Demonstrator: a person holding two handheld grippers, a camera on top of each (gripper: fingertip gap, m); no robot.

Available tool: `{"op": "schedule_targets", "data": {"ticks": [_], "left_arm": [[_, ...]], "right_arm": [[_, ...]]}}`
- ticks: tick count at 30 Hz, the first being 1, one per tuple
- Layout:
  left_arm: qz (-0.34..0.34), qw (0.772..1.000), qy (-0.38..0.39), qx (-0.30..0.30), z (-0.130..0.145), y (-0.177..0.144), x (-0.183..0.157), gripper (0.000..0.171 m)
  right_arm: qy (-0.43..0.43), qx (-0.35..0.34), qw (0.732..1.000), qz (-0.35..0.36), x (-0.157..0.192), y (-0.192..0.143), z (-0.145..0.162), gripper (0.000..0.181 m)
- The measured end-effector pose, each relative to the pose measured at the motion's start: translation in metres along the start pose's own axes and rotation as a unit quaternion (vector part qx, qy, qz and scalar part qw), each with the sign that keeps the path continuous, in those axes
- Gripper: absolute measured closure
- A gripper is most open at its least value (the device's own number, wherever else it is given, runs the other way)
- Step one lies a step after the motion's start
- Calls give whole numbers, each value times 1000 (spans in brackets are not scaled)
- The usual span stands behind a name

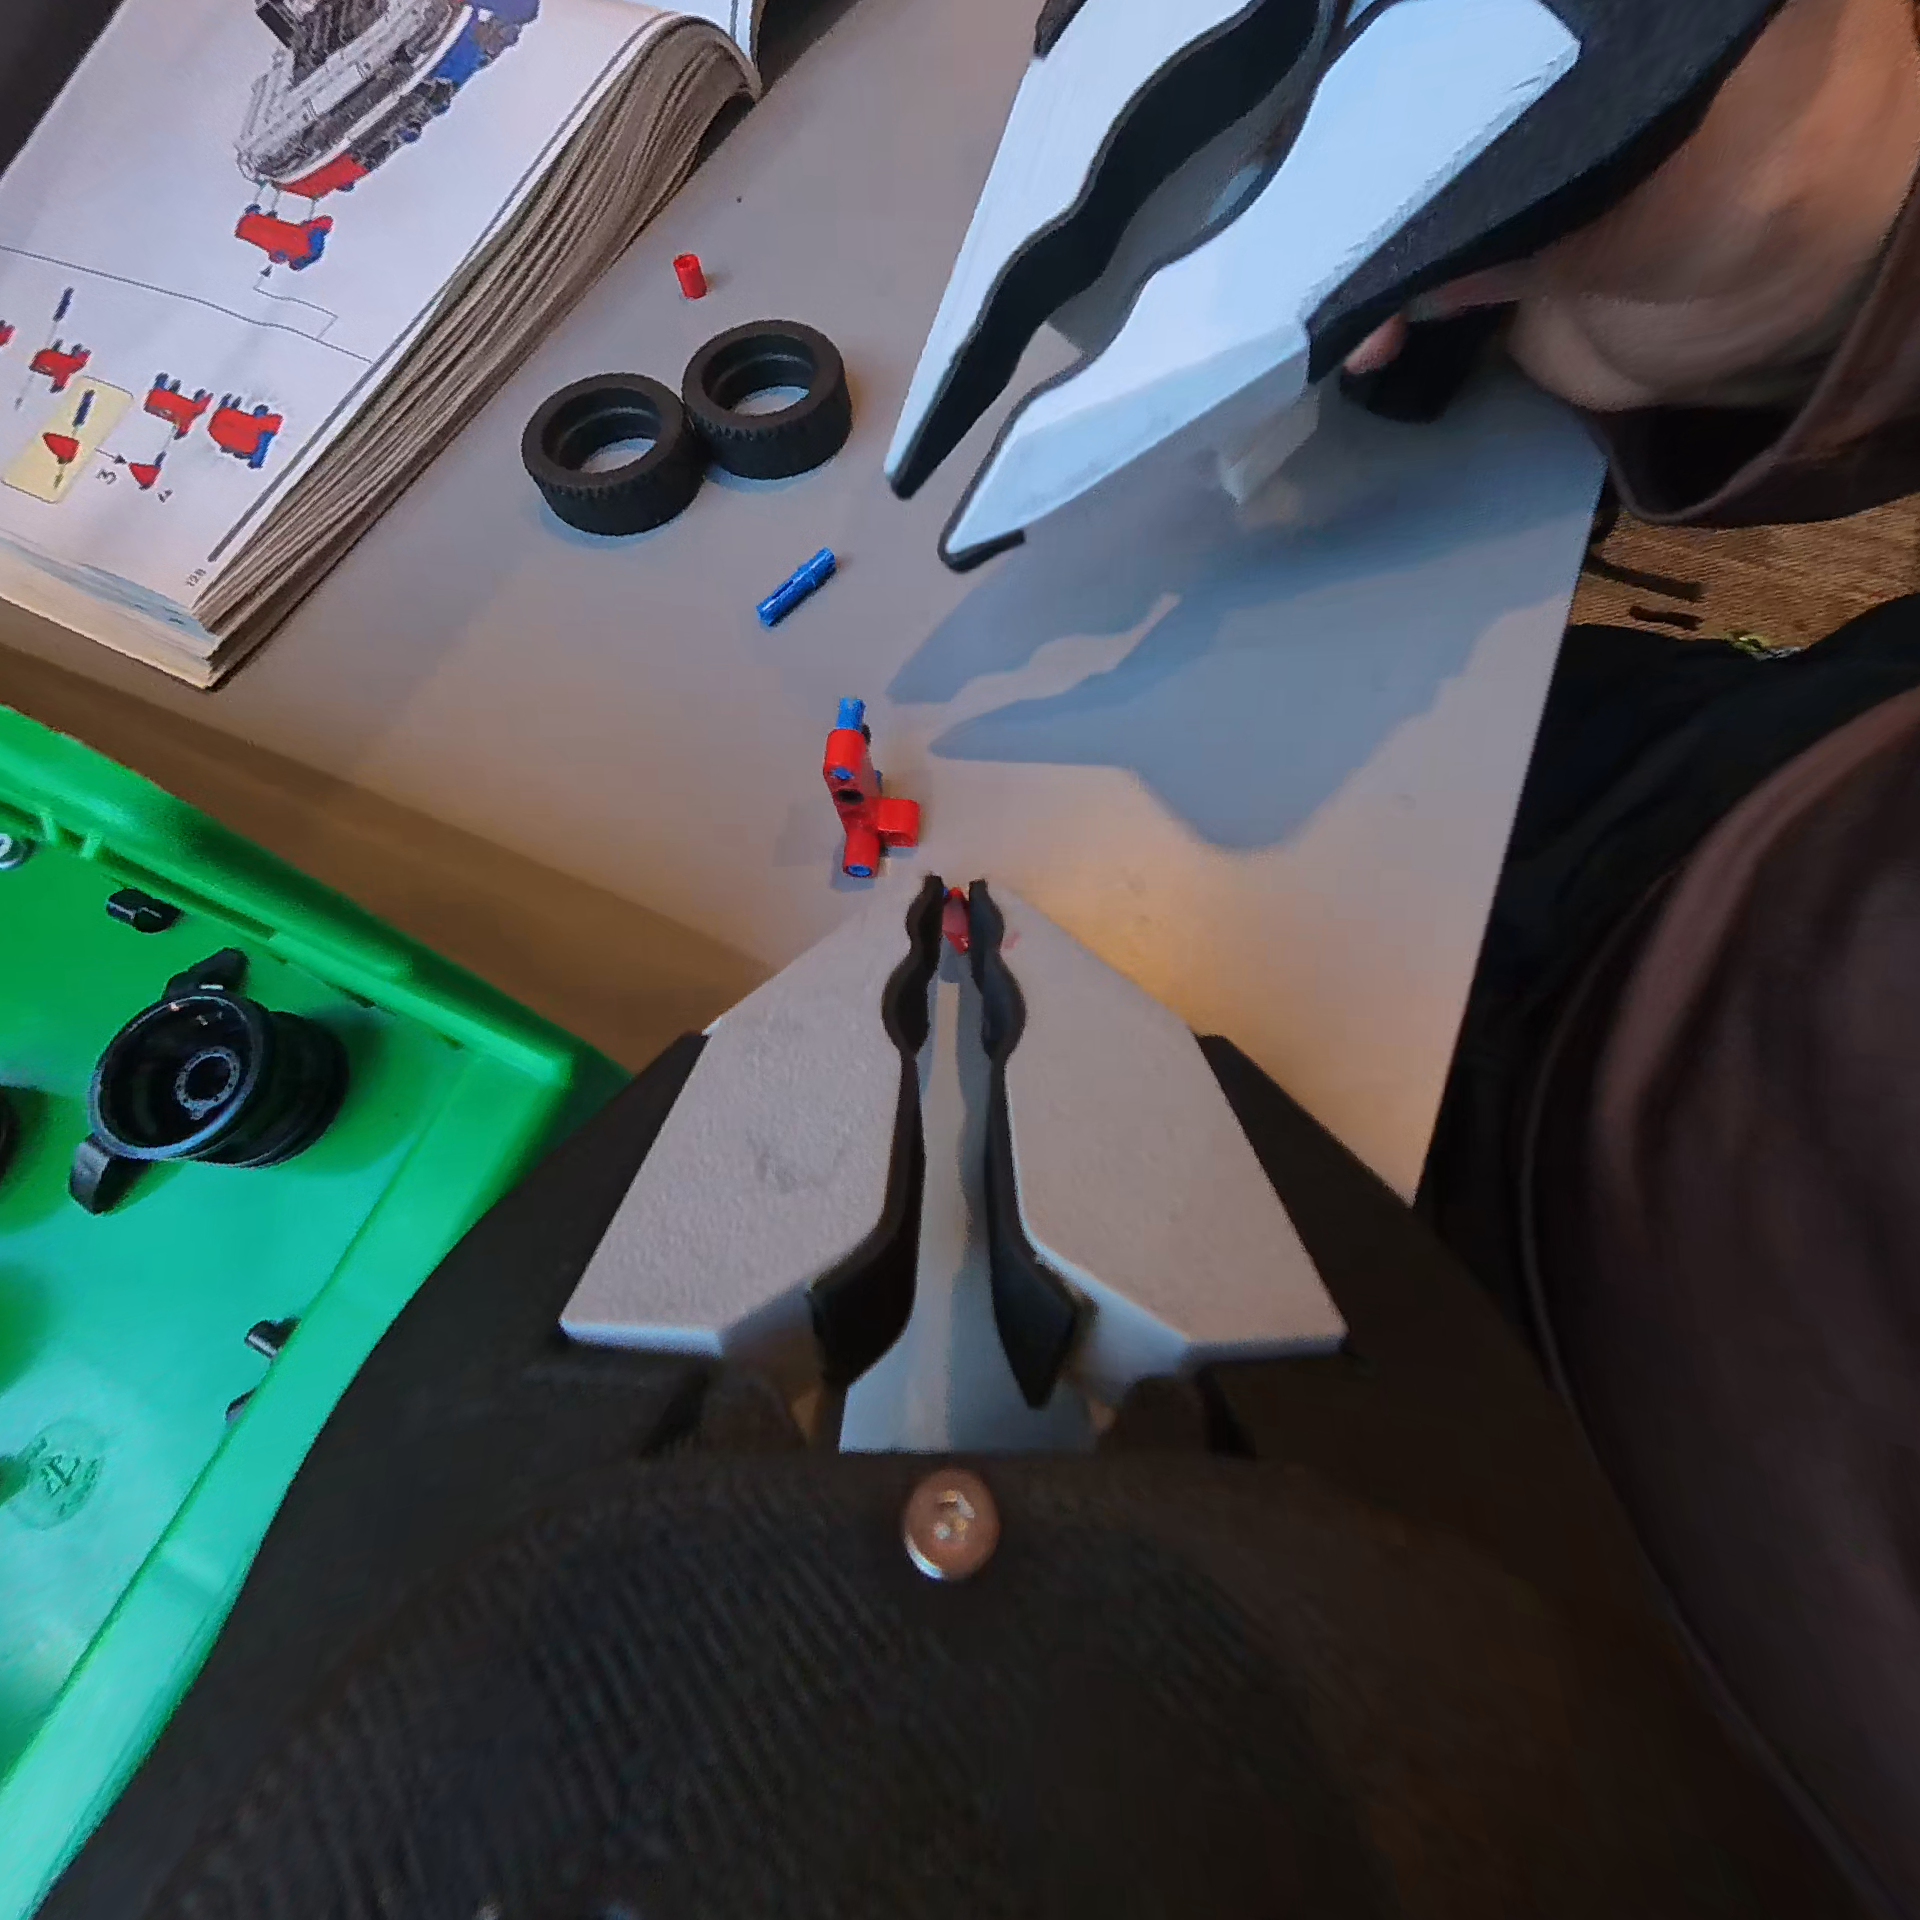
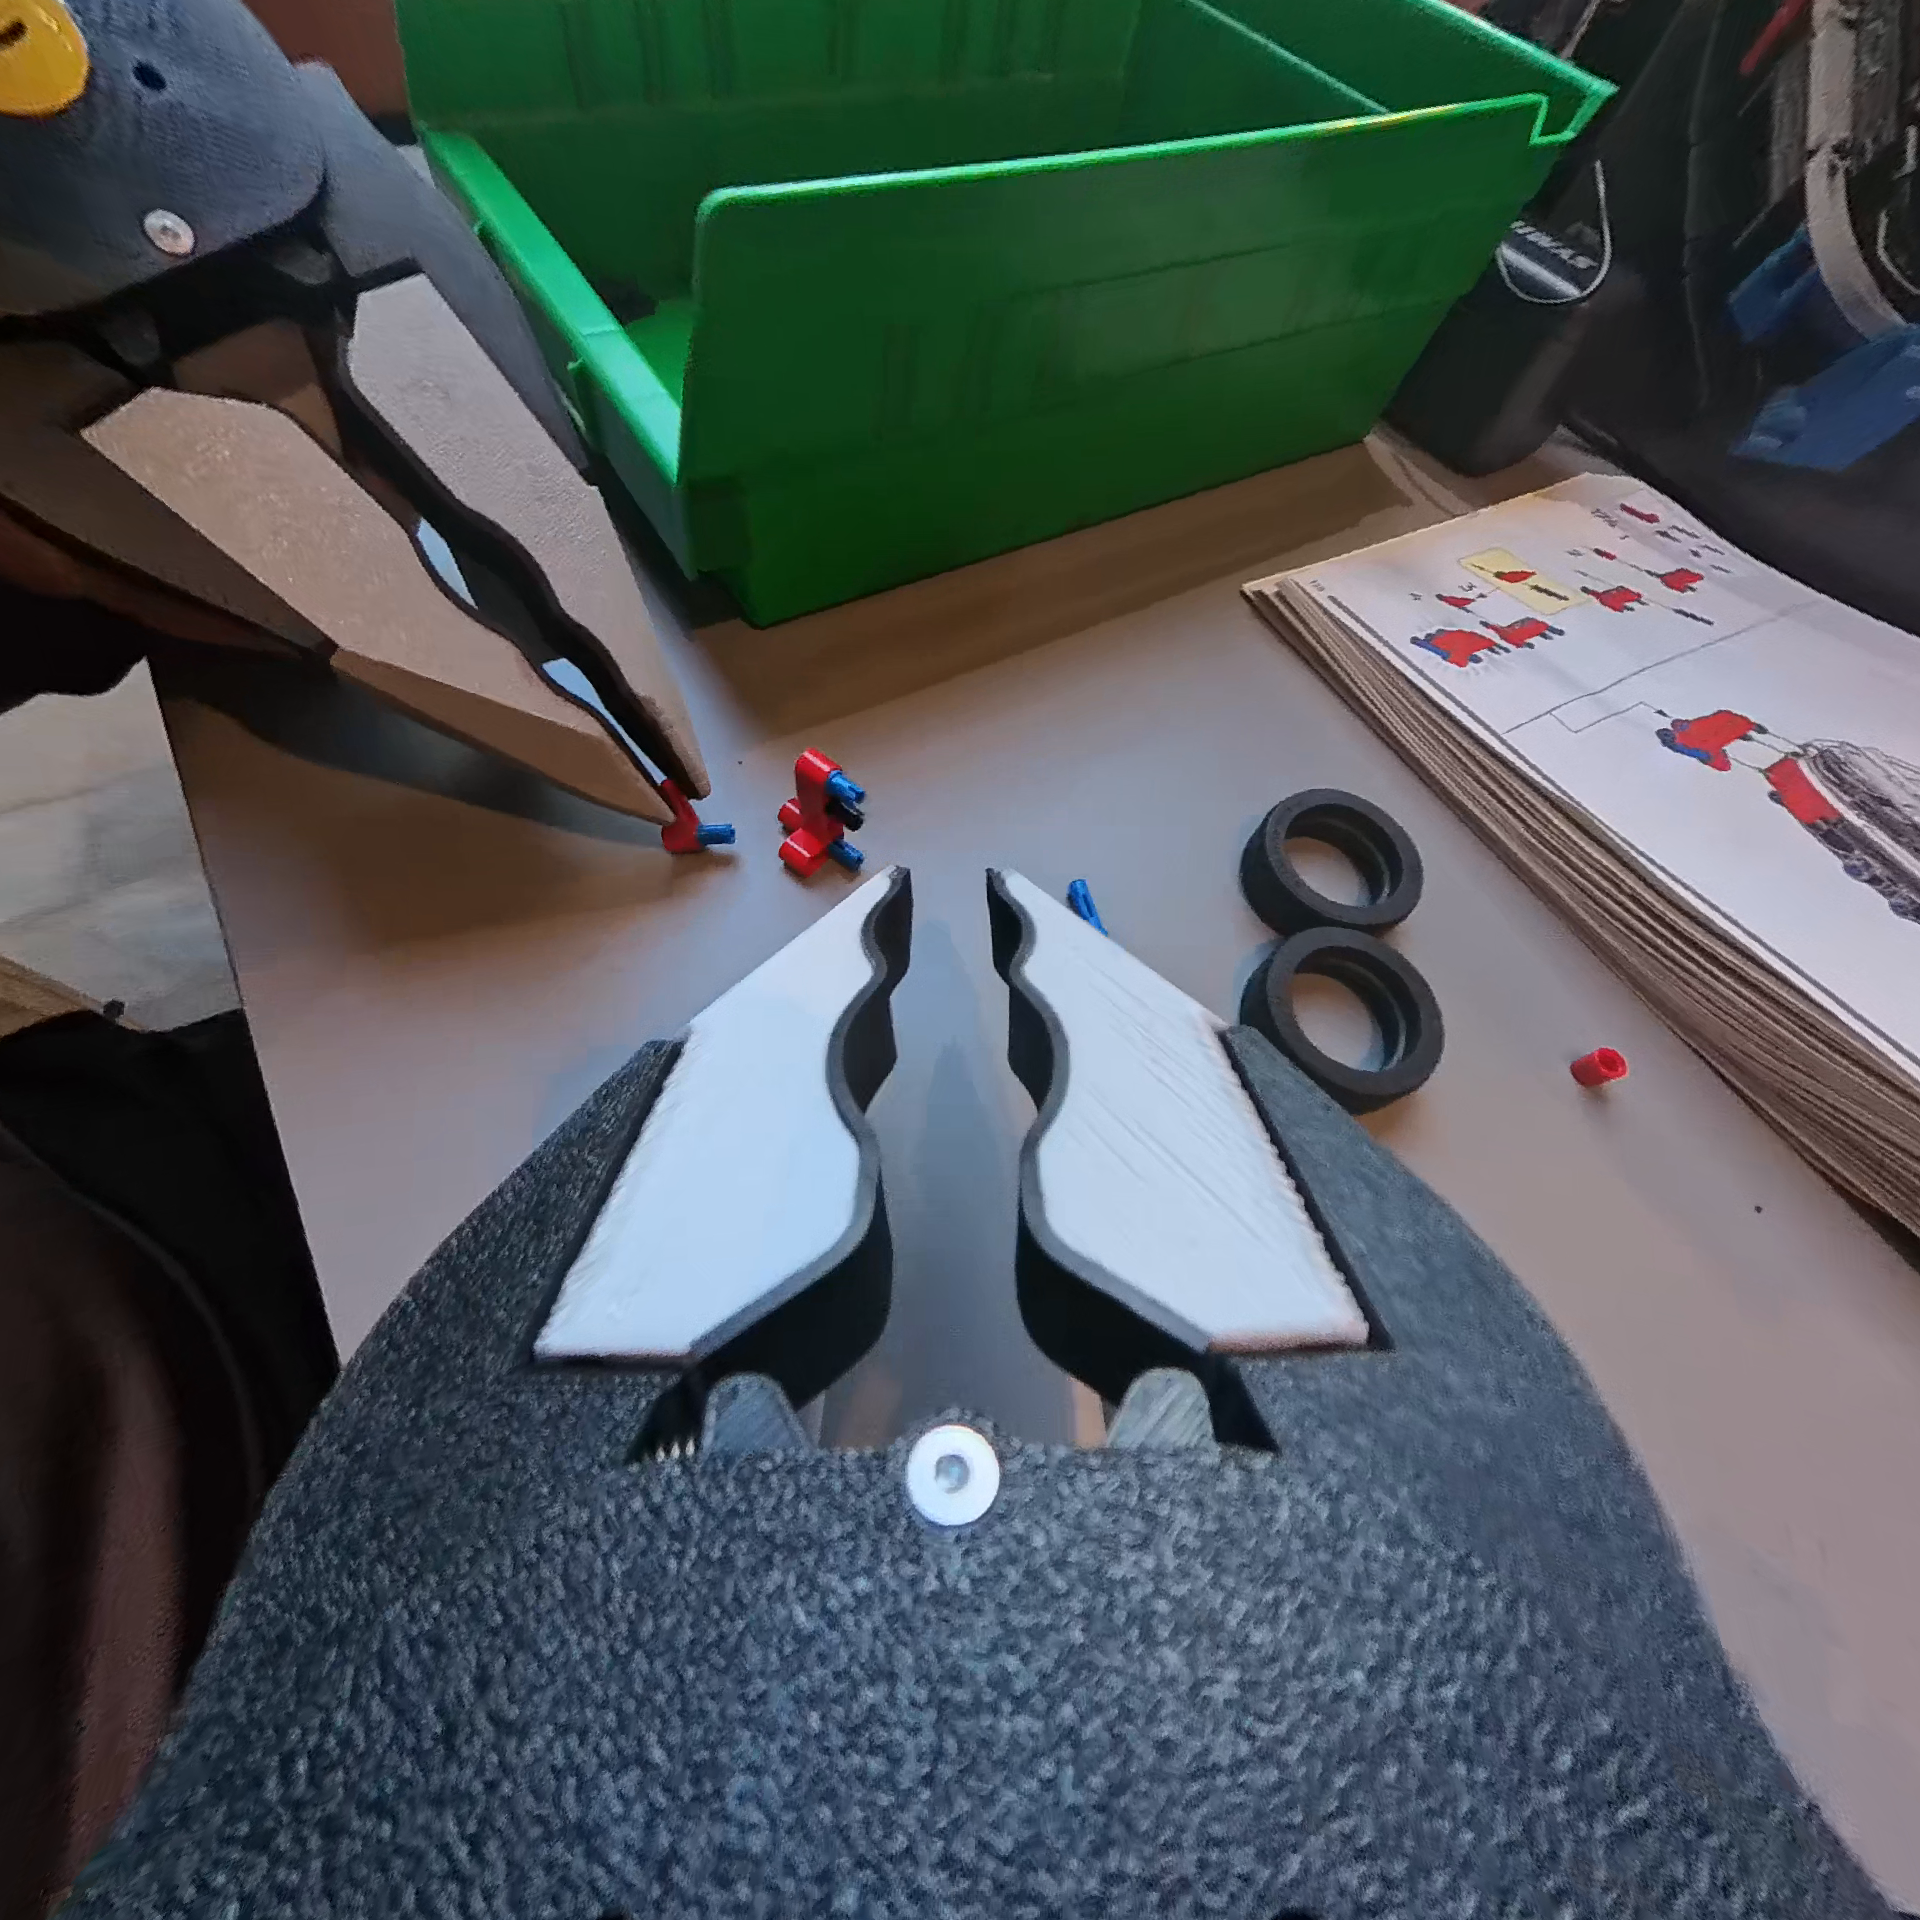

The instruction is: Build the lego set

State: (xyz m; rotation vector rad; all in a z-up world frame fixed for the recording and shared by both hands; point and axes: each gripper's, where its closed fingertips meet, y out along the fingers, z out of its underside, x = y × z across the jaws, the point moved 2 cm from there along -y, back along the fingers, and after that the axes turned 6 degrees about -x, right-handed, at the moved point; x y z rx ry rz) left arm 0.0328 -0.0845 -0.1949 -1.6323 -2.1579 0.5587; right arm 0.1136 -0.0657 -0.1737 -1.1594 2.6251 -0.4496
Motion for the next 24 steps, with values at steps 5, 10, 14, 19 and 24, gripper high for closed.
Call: {"op": "schedule_targets", "data": {"ticks": [5, 10, 14, 19, 24], "left_arm": [[2, 1000, -6, 0, 0, 0, 1, 169], [0, 1000, -6, 2, 0, 1, 1, 169], [-6, 1000, -1, 5, 1, 1, 1, 168], [-8, 1000, 5, 6, 1, 1, 1, 168], [1, 998, 42, -52, -11, -8, -7, 169]], "right_arm": [[2, 13, 1000, -7, 1, 3, 3, 167], [-11, 22, 1000, -8, 4, 4, 5, 167], [-17, 26, 999, -10, 5, 5, 6, 167], [-27, 26, 999, -16, 8, 5, 6, 167], [-54, 4, 995, -82, 31, 4, 0, 167]]}}
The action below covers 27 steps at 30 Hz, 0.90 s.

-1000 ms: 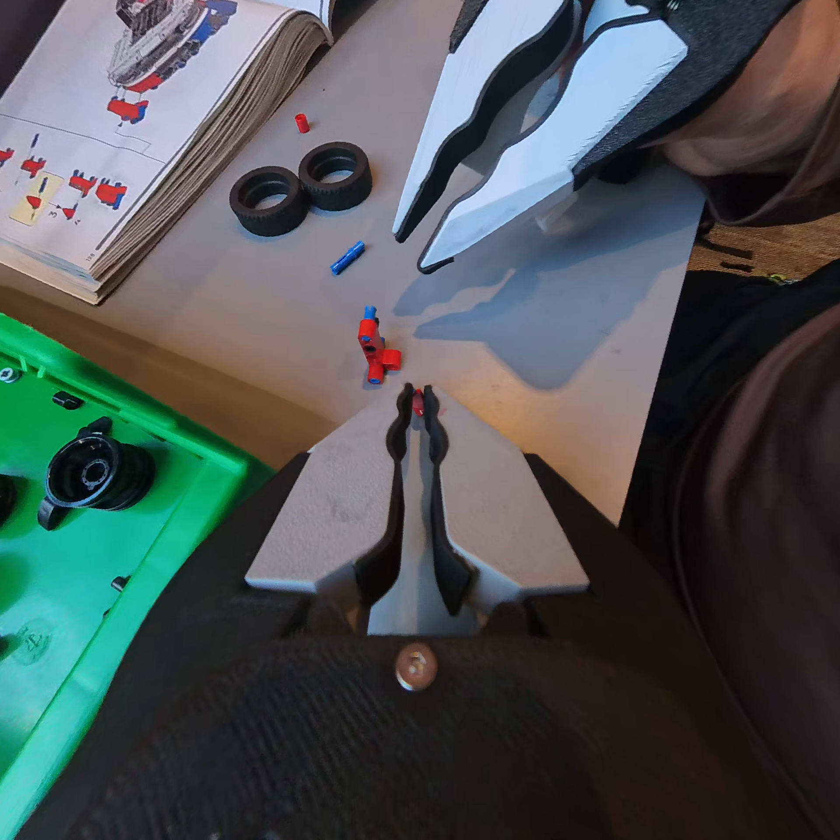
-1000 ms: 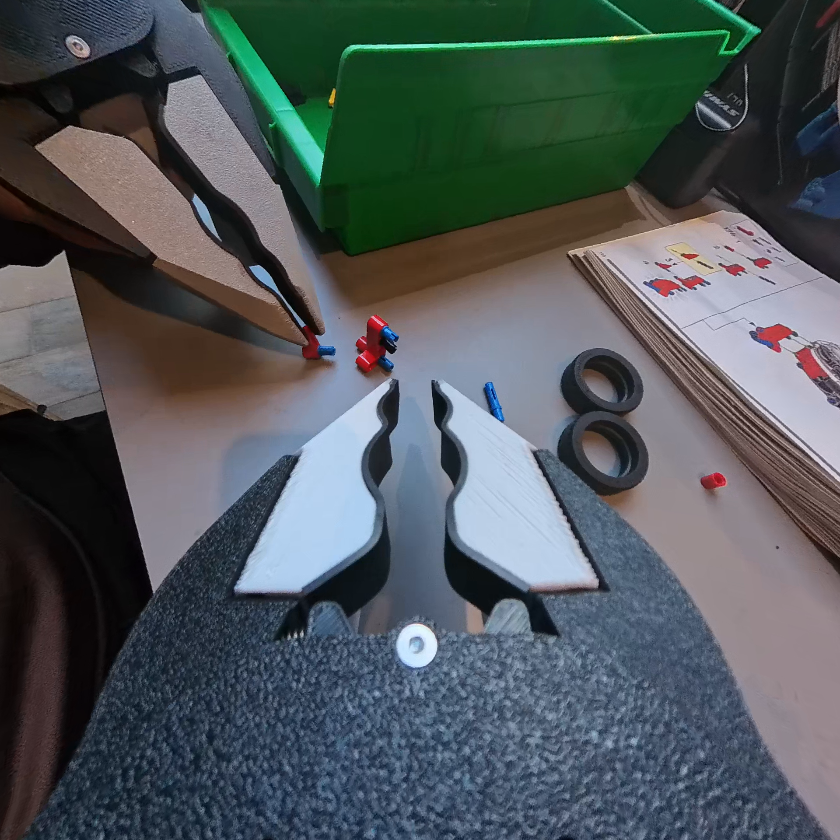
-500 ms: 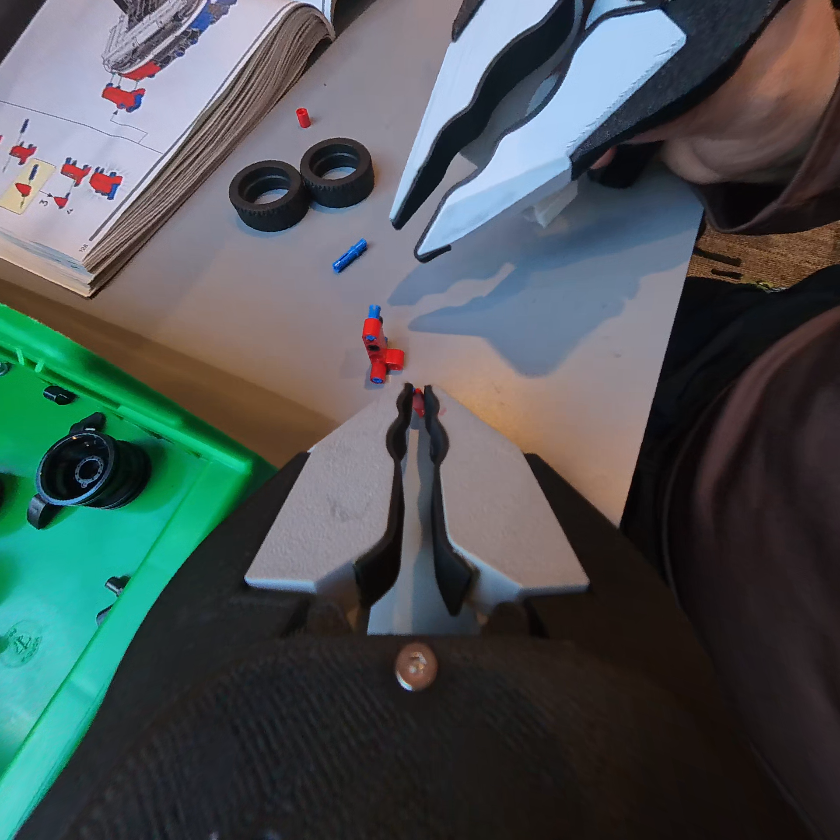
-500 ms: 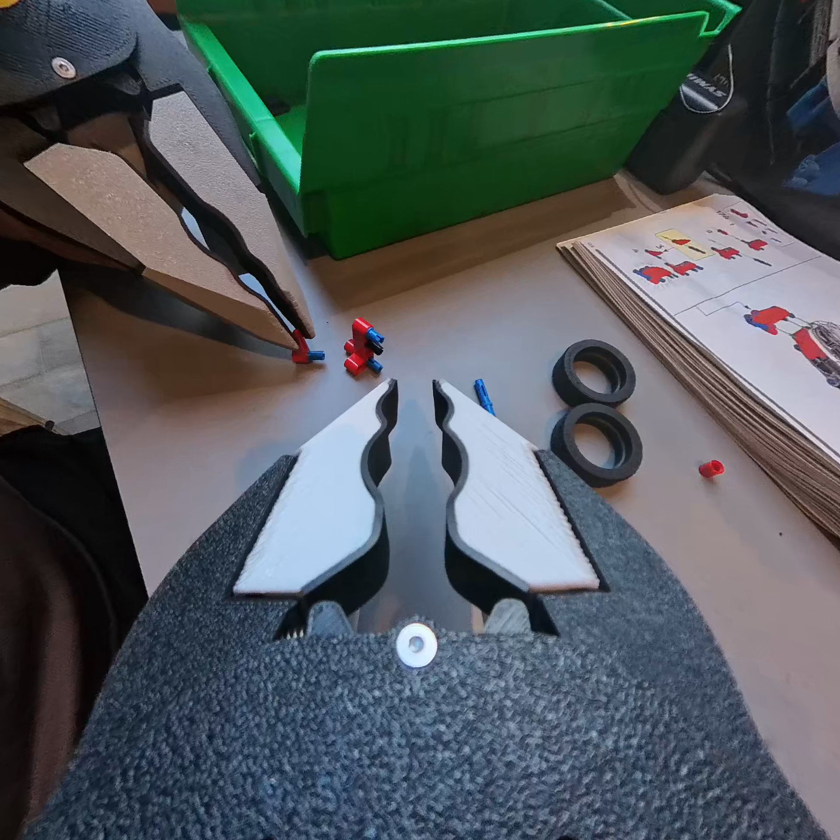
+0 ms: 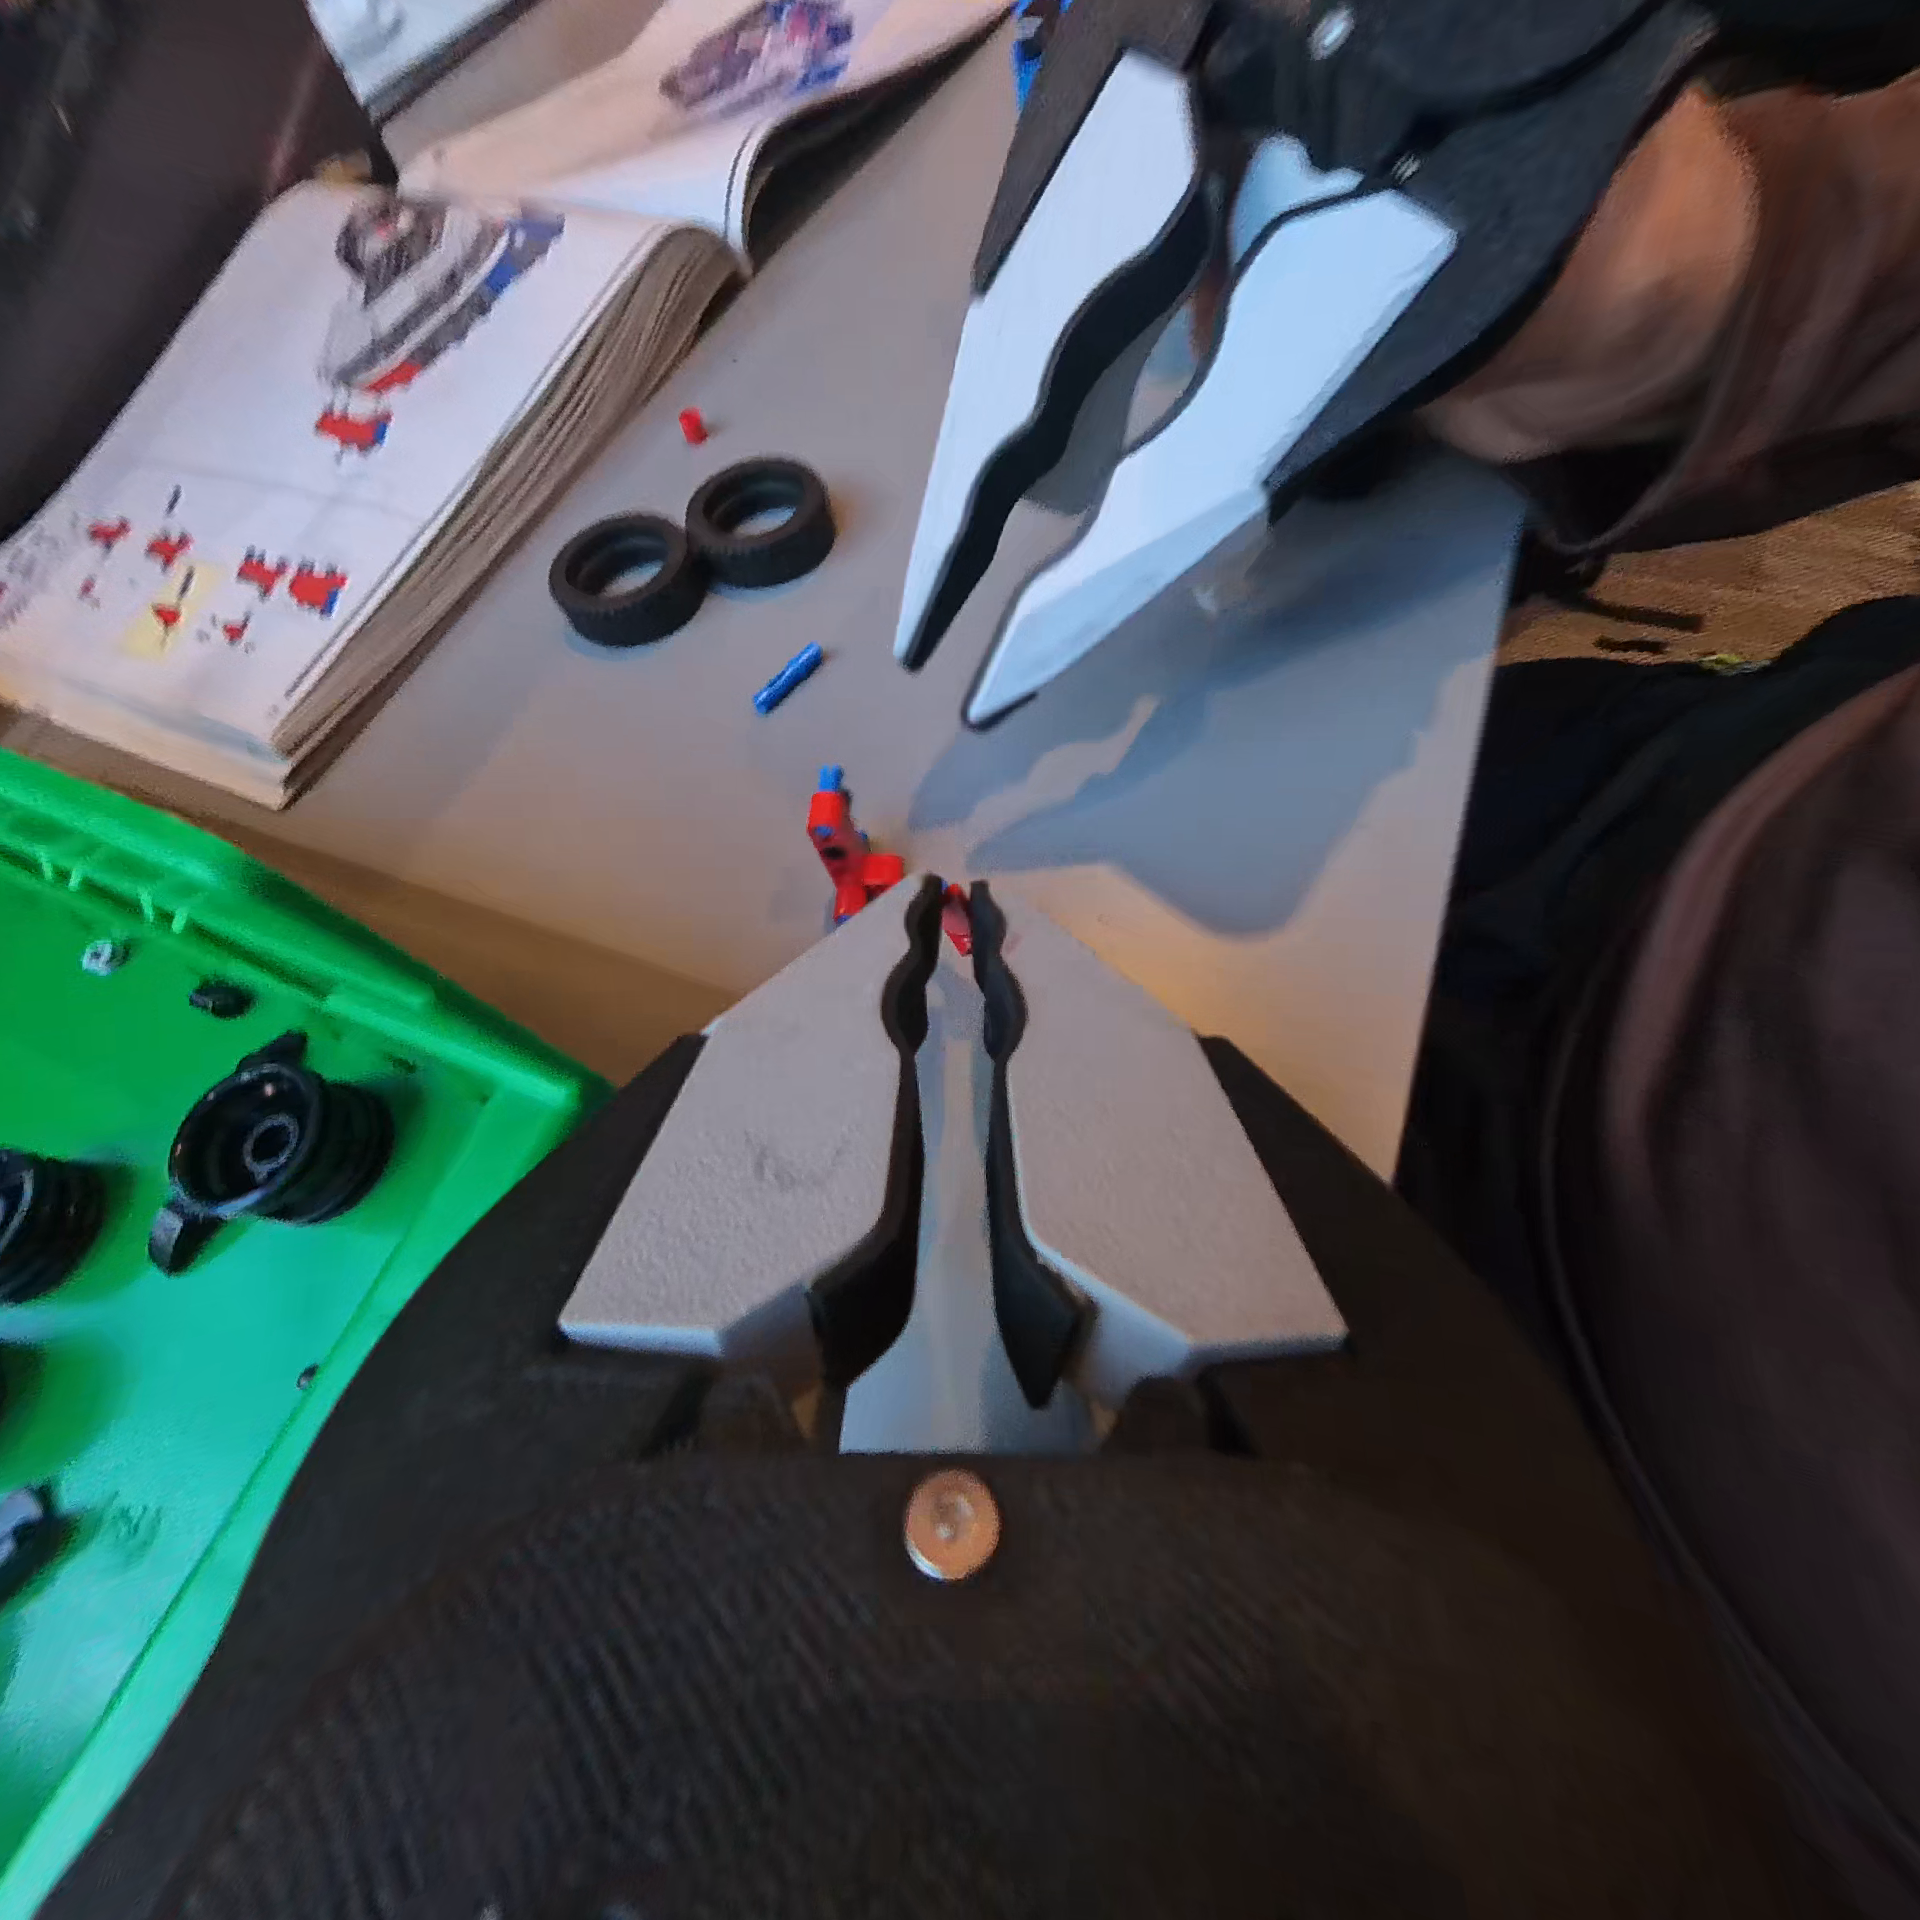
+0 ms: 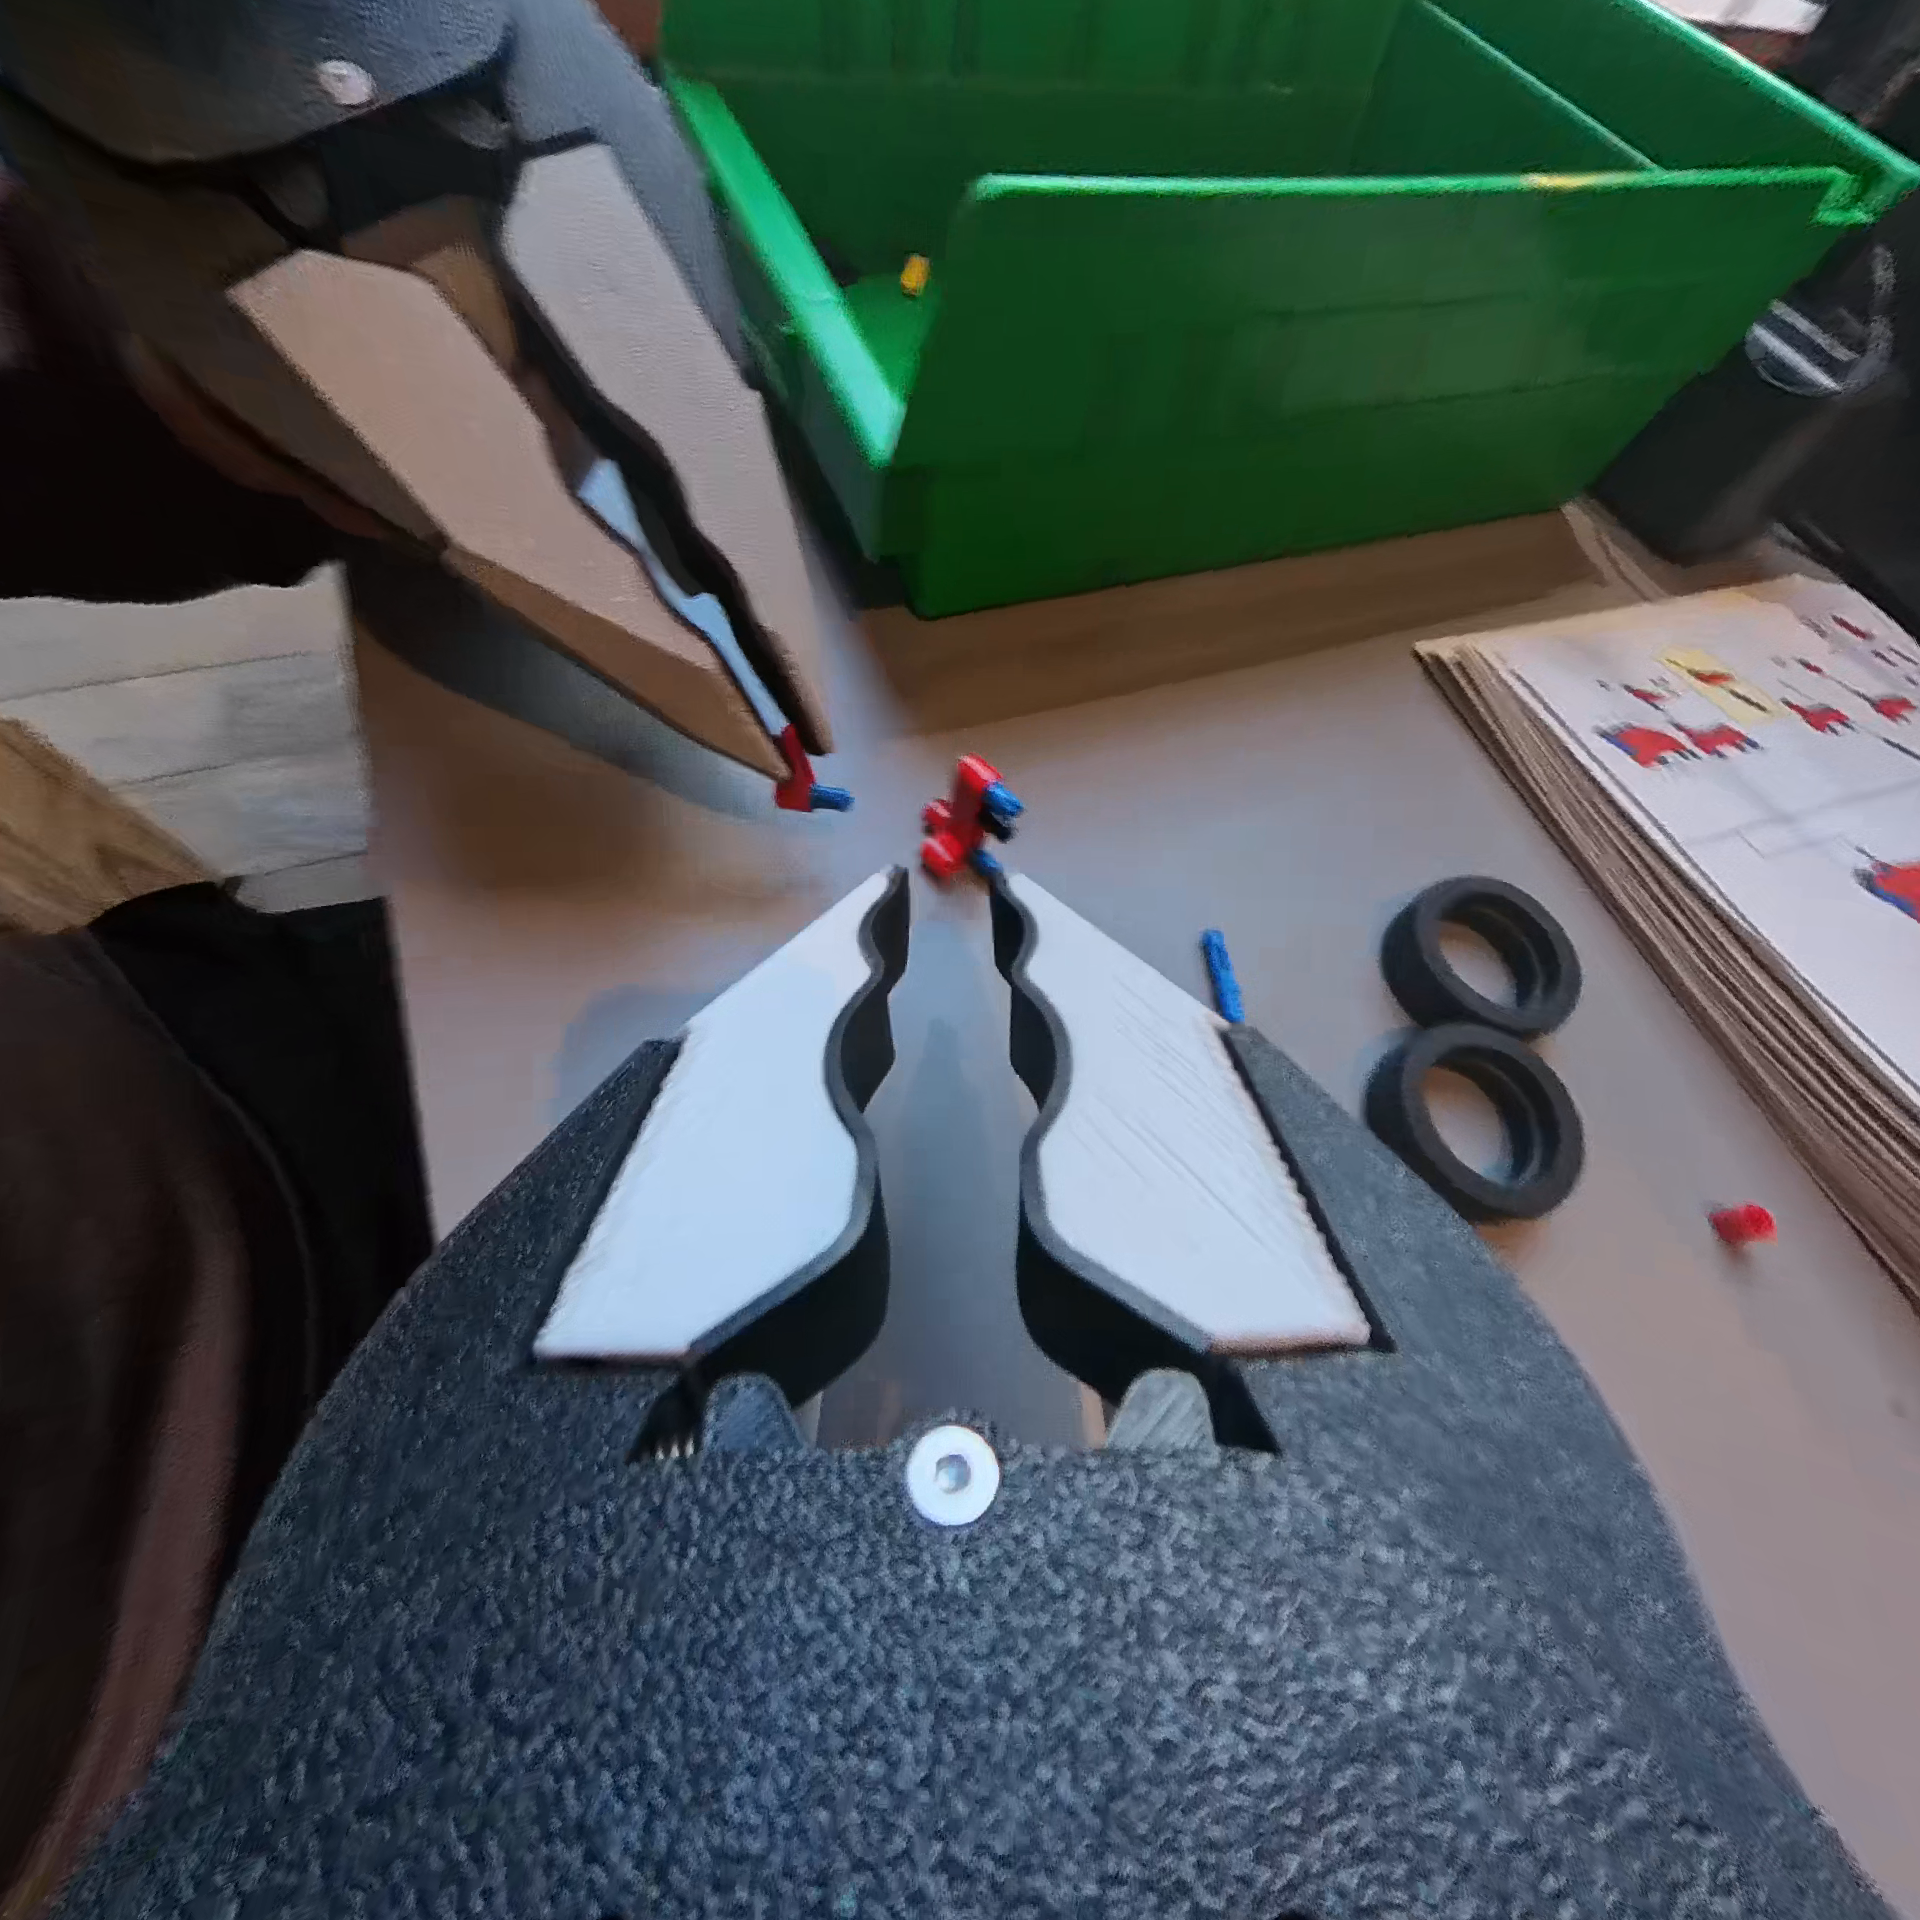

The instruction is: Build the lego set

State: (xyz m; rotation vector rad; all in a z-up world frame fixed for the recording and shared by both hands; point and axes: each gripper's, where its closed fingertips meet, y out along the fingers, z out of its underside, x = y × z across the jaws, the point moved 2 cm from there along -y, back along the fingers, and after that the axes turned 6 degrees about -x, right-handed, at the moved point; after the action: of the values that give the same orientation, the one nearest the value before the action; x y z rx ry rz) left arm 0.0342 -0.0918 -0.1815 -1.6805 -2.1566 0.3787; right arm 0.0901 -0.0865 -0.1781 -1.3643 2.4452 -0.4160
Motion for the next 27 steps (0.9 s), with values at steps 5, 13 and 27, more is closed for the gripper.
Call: {"op": "schedule_targets", "data": {"ticks": [5, 13, 27], "left_arm": [[7, 999, 19, -36, -8, -5, -4, 169], [19, 993, 50, -108, -25, -12, -8, 169], [121, 978, 118, -123, -26, -16, -45, 169]], "right_arm": [[-26, 2, 998, -49, 17, 2, 0, 163], [-29, -34, 997, -57, 19, -3, -10, 159], [-77, -50, 983, -160, 51, -6, -13, 166]]}}
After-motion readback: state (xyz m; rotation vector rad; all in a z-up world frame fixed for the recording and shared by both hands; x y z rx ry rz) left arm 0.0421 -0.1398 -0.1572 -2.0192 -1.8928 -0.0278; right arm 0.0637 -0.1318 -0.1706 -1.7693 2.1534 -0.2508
